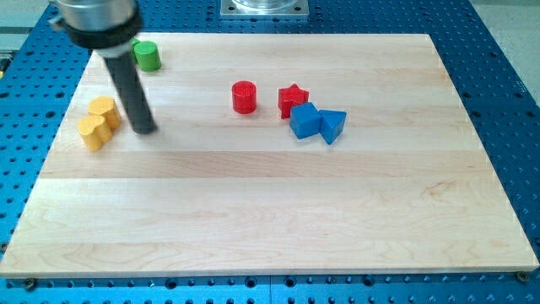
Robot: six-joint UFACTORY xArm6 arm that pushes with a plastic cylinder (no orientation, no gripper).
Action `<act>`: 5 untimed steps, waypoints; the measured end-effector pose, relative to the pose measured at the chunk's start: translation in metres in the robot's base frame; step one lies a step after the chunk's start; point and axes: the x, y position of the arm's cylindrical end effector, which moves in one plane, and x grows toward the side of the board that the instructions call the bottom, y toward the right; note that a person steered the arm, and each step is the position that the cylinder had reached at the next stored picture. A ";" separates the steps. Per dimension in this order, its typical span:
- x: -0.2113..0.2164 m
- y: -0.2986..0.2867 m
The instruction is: Slide the red circle to the right of yellow blocks
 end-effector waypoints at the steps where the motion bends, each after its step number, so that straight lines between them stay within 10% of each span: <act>1: 0.012 0.029; 3: -0.084 0.040; 4: -0.110 0.143; 5: -0.062 0.132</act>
